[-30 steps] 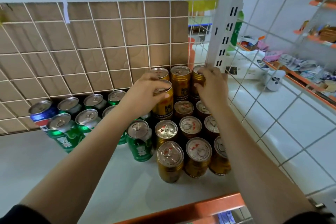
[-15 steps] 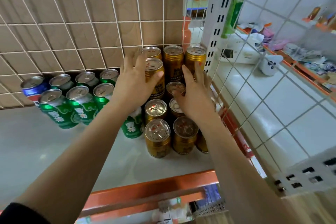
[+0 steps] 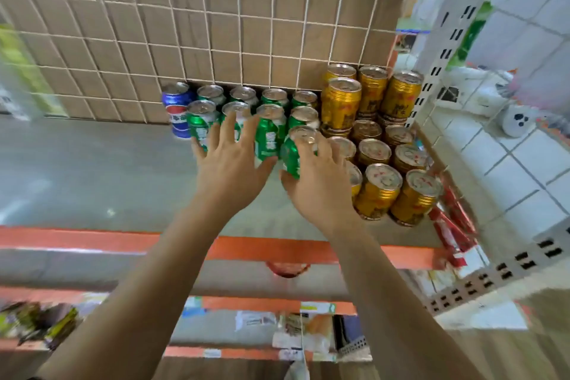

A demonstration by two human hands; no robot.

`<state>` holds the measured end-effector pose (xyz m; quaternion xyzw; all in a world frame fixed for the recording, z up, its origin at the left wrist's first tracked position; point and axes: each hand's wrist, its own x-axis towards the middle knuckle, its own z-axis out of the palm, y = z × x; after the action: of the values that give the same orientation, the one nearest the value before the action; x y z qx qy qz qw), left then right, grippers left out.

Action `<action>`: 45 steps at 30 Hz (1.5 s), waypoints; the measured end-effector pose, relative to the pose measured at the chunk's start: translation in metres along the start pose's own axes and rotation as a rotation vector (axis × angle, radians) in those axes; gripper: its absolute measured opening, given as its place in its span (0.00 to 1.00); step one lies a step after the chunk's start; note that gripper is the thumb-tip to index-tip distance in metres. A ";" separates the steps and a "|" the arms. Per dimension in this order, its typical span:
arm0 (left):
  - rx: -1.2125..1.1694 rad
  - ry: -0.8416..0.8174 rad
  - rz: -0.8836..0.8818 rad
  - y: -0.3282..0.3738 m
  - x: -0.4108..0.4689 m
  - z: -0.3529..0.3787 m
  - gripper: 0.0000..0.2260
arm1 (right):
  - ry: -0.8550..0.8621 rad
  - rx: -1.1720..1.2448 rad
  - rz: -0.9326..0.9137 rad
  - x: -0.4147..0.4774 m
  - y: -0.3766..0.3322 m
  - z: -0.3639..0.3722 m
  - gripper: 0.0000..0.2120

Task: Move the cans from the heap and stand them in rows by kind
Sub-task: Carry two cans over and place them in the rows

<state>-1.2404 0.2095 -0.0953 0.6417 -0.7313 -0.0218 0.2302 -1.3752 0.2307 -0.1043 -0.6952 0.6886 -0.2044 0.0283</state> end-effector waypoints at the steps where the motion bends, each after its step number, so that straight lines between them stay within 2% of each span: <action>1: -0.011 0.008 -0.040 -0.019 -0.014 -0.008 0.32 | -0.007 0.003 -0.028 -0.008 -0.020 0.006 0.30; 9: -0.233 0.126 -0.420 -0.189 -0.164 -0.096 0.31 | -0.115 0.170 -0.277 -0.097 -0.192 0.061 0.27; 13: -0.214 0.240 -0.611 -0.253 -0.241 -0.143 0.27 | -0.171 0.291 -0.436 -0.133 -0.250 0.082 0.25; 17: -0.105 0.253 -0.879 -0.315 -0.308 -0.172 0.21 | -0.254 0.389 -0.568 -0.153 -0.298 0.099 0.25; 22: -0.141 0.355 -1.071 -0.359 -0.345 -0.188 0.21 | -0.370 0.488 -0.646 -0.155 -0.357 0.131 0.21; 29: -0.151 0.414 -1.066 -0.441 -0.309 -0.200 0.23 | -0.495 0.532 -0.746 -0.110 -0.454 0.188 0.21; 34: -0.119 0.450 -1.031 -0.504 -0.273 -0.233 0.21 | -0.534 0.559 -0.795 -0.059 -0.531 0.215 0.22; 38: -0.144 0.513 -1.104 -0.546 -0.258 -0.244 0.21 | -0.589 0.567 -0.819 -0.034 -0.585 0.237 0.21; 45: -0.177 0.440 -1.120 -0.626 -0.248 -0.251 0.22 | -0.704 0.547 -0.807 -0.017 -0.652 0.274 0.17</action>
<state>-0.5504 0.4008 -0.1526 0.8968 -0.2132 -0.0671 0.3819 -0.6692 0.2133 -0.1496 -0.8950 0.2419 -0.1264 0.3528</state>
